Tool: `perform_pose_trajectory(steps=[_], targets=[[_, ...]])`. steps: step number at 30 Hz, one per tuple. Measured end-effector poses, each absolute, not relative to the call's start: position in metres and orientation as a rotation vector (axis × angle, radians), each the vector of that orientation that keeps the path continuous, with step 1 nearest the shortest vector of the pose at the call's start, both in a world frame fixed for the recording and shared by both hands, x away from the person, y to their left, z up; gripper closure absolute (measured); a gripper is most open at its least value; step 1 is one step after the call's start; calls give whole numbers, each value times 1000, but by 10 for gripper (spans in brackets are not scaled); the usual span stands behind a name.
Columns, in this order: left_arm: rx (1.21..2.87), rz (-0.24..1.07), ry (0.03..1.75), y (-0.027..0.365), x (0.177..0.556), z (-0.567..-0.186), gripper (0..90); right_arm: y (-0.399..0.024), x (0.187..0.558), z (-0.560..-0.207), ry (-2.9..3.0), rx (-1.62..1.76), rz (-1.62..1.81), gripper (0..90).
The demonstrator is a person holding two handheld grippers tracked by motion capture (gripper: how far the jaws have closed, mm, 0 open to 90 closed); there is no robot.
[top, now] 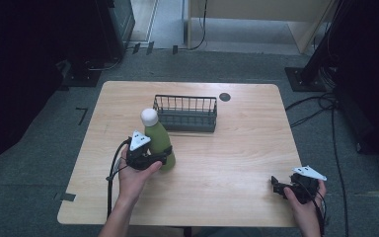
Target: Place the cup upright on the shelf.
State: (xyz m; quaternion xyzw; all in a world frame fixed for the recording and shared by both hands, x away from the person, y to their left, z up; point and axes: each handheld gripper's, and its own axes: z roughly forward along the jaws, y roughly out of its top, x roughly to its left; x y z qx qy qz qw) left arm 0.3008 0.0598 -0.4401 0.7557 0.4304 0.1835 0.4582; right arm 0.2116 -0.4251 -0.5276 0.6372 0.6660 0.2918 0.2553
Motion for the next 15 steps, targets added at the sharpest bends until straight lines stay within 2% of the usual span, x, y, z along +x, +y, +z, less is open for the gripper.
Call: perform_pose_trajectory(steps=[15], targets=[[1869, 494, 1013, 52, 324, -410, 211, -426, 211, -528, 1808, 1731, 796, 0]])
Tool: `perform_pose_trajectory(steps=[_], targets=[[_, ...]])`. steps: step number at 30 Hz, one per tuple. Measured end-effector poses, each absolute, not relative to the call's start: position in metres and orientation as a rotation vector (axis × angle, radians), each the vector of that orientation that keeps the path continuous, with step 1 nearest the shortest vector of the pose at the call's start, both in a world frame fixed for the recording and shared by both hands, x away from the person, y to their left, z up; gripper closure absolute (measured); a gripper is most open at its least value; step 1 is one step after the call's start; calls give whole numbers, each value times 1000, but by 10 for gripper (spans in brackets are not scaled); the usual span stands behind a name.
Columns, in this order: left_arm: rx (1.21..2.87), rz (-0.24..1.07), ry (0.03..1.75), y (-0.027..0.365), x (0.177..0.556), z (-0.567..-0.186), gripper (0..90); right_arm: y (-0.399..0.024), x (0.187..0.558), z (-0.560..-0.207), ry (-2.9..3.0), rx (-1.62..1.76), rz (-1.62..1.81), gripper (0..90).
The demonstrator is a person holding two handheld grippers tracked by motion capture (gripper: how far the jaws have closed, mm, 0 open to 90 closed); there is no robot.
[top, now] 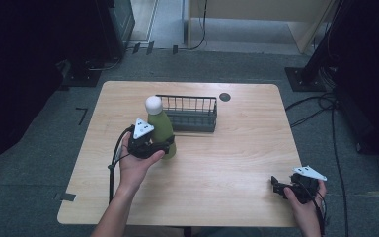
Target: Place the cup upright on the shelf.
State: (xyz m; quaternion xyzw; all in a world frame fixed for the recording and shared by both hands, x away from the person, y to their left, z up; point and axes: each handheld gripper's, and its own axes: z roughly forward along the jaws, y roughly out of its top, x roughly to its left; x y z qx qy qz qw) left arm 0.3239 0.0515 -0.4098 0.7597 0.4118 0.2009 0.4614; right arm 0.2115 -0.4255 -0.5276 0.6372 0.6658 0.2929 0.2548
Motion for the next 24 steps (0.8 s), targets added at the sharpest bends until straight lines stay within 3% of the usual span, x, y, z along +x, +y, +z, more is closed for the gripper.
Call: perform_pose_trajectory(steps=[24], targets=[[1867, 529, 964, 39, 363, -358, 211, -425, 212, -528, 1809, 1731, 793, 0]])
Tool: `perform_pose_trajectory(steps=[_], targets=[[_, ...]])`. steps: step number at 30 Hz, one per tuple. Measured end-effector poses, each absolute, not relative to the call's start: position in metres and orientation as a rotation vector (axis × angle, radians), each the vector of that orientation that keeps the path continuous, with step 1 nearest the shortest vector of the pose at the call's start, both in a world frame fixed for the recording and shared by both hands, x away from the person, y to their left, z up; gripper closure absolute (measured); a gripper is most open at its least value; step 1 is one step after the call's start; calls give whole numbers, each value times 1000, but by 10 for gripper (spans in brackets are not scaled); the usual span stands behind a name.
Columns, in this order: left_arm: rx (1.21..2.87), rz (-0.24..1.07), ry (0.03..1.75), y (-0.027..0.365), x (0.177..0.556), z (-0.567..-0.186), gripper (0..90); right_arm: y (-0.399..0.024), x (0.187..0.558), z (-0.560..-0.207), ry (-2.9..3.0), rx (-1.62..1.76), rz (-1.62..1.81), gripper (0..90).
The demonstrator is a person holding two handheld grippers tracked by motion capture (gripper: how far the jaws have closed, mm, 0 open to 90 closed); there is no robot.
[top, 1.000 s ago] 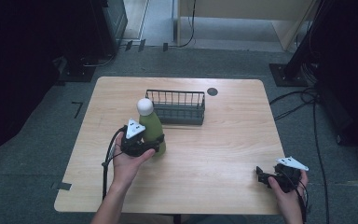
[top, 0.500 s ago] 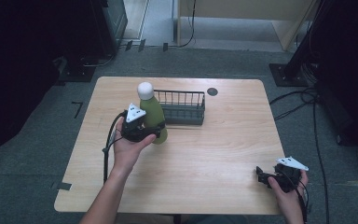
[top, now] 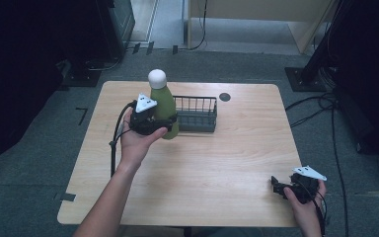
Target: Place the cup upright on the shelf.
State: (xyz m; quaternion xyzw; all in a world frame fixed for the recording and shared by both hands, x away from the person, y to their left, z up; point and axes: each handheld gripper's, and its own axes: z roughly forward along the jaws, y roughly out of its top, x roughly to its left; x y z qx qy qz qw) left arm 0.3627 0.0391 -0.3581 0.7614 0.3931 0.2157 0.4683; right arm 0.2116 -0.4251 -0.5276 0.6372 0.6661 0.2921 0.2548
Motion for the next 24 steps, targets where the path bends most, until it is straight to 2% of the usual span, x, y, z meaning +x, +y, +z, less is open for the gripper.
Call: perform_pose_trajectory(steps=[13, 24], targets=[[1837, 528, 963, 31, 381, -345, 211, -425, 212, -528, 1810, 1727, 792, 0], [1802, 579, 971, 30, 404, -345, 211, -425, 212, -528, 1814, 1727, 793, 0]])
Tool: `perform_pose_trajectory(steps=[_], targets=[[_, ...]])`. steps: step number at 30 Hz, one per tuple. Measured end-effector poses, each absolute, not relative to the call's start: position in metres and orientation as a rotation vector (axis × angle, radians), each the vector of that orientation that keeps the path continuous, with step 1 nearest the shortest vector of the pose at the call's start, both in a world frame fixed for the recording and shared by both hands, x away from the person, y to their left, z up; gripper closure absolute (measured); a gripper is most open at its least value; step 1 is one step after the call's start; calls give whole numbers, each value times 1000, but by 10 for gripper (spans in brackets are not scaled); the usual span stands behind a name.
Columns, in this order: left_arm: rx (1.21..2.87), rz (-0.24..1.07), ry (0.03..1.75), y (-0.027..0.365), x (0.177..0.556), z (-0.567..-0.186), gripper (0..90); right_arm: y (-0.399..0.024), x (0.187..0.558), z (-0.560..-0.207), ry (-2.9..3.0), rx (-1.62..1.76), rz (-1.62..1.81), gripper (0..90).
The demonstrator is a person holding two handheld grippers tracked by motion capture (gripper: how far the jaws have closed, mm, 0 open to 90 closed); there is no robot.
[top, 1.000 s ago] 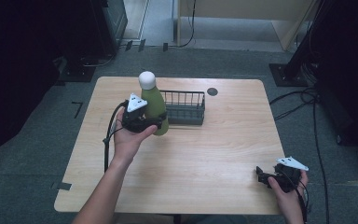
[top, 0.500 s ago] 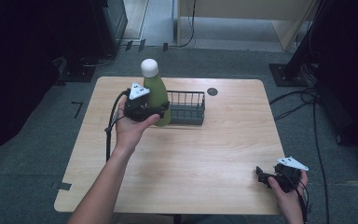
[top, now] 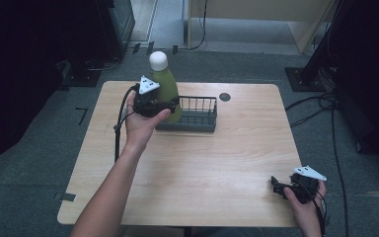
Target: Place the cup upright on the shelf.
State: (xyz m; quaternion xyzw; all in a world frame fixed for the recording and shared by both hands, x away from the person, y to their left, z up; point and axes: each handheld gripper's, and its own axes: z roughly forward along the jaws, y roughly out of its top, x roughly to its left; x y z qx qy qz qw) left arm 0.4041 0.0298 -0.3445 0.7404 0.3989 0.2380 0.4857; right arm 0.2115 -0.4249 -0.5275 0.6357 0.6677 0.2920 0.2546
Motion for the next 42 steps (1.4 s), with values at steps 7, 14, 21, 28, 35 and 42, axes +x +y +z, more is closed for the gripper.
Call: perform_pose_trajectory(steps=[7, 14, 21, 28, 35, 42], targets=[[1797, 623, 966, 25, 414, -345, 212, -425, 212, -528, 1814, 1727, 793, 0], [1769, 644, 996, 20, 425, -352, 212, -425, 212, -528, 1813, 1727, 793, 0], [1759, 652, 1019, 20, 434, -355, 211, -425, 211, -528, 1814, 1726, 797, 0], [1781, 643, 1047, 19, 442, -364, 211, -425, 211, -528, 1817, 1725, 801, 0], [1807, 630, 1065, 16, 448, -374, 211, -425, 211, -527, 1819, 1724, 804, 0], [1847, 639, 1059, 11, 452, -384, 211, -425, 211, -527, 1822, 1722, 810, 0]])
